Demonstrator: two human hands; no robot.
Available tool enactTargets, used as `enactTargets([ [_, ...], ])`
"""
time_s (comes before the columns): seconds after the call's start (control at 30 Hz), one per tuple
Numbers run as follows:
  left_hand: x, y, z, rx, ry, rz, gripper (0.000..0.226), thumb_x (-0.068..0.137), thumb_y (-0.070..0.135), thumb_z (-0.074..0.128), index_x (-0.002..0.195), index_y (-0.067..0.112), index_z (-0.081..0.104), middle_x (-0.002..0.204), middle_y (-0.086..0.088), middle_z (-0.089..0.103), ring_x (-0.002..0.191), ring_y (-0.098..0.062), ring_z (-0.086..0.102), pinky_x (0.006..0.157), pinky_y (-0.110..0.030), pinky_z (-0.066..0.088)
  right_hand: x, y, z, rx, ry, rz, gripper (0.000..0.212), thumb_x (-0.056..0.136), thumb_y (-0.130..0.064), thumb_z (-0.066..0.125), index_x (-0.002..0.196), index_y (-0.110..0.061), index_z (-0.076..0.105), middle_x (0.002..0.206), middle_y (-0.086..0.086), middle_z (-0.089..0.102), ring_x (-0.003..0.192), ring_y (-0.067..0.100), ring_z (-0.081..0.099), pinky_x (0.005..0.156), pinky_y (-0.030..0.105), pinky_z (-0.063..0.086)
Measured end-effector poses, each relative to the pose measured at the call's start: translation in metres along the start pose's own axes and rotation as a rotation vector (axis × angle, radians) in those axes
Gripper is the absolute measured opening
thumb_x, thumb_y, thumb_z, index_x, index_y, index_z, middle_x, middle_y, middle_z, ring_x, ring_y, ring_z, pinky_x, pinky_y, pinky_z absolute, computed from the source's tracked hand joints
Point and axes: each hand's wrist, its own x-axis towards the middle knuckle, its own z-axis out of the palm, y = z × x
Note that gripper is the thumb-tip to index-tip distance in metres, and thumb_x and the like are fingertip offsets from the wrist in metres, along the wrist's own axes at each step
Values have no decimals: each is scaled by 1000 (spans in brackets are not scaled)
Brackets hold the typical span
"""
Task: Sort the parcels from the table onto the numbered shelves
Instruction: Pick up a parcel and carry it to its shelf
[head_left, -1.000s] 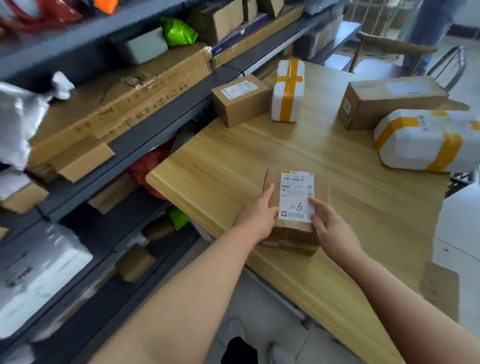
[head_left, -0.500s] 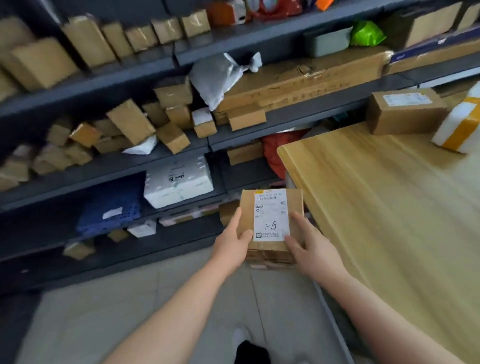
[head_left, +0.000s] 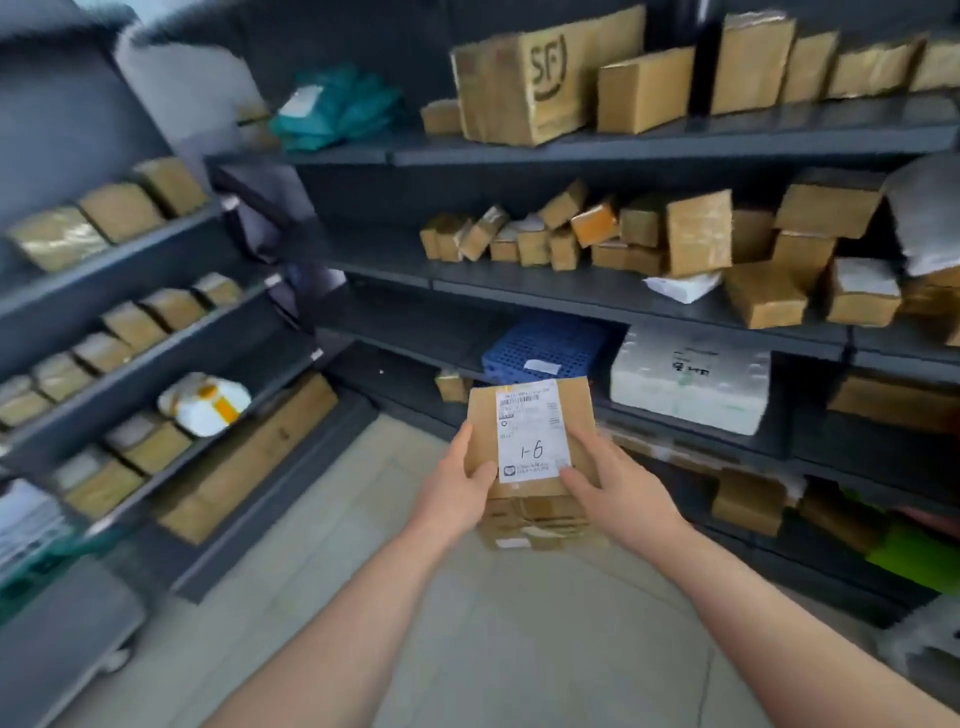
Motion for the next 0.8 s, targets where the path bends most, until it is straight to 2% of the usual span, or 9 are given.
enactTargets([
  [0.13, 24, -44, -86, 15, 138, -59, 62, 101, 29, 48, 154, 35, 17, 152, 4, 40, 133, -19, 44, 108, -34, 37, 53, -79, 55, -42, -82, -109, 52, 99, -41, 40, 147, -46, 19, 150, -7, 37, 117, 28, 54, 85, 37, 44],
  [0.37, 42, -104, -218, 70, 363, -168, 62, 101, 37, 46, 154, 40, 13, 152, 4, 40, 134, -23, 44, 110, -43, 38, 120, -203, 140, 1, -187, -262, 54, 99, -41, 41, 149, -42, 19, 150, -5, 39, 127, 23, 49, 97, 38, 44],
  [0.63, 83, -143, -334, -35, 527, -201, 64, 99, 40, 49, 153, 44, 13, 146, 3, 46, 121, -21, 53, 101, -44, 47, 200, -319, 188, 51, -265, -425, 55, 97, -41, 42, 148, -47, 21, 149, -8, 41, 126, 22, 48, 90, 34, 41],
  [0.8, 129, -163, -388, -39, 591, -221, 65, 100, 37, 47, 154, 39, 11, 150, 2, 42, 124, -22, 52, 99, -46, 49, 265, -373, 223, 90, -317, -496, 55, 98, -38, 43, 148, -46, 22, 149, -9, 40, 126, 22, 48, 88, 33, 42],
])
